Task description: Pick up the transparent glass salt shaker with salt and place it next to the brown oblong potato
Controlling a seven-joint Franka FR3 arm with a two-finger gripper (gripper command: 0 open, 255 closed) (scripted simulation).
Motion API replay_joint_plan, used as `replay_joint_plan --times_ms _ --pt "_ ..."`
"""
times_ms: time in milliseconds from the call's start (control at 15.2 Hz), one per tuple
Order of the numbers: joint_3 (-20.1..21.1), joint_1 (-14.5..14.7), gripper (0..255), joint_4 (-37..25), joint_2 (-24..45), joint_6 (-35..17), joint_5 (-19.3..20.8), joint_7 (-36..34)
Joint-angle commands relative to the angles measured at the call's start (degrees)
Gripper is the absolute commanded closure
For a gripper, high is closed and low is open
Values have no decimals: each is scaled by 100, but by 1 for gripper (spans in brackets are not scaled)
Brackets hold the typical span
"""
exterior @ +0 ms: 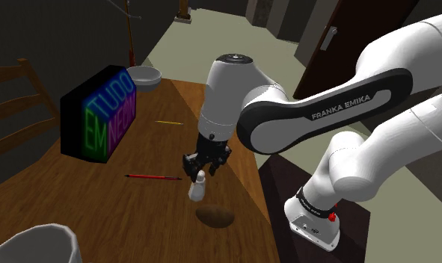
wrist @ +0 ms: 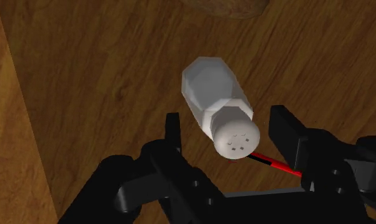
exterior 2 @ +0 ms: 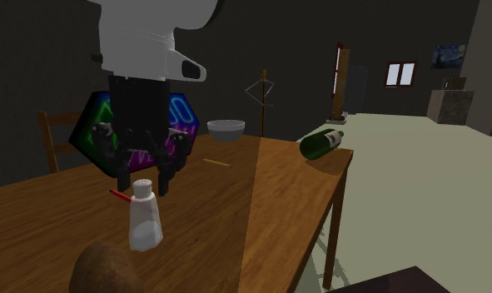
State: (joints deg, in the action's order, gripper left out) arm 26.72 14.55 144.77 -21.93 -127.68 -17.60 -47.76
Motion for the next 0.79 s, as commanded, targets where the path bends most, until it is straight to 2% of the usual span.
replay_joint_plan --times_ms 0,264,528,726 --pt "0 0 0 0 0 0 0 0" --pt "0 0 0 0 0 0 0 0" --pt "-202 -8 0 -423 -405 831 44 27" --pt "-203 -8 0 -423 -405 831 44 27"
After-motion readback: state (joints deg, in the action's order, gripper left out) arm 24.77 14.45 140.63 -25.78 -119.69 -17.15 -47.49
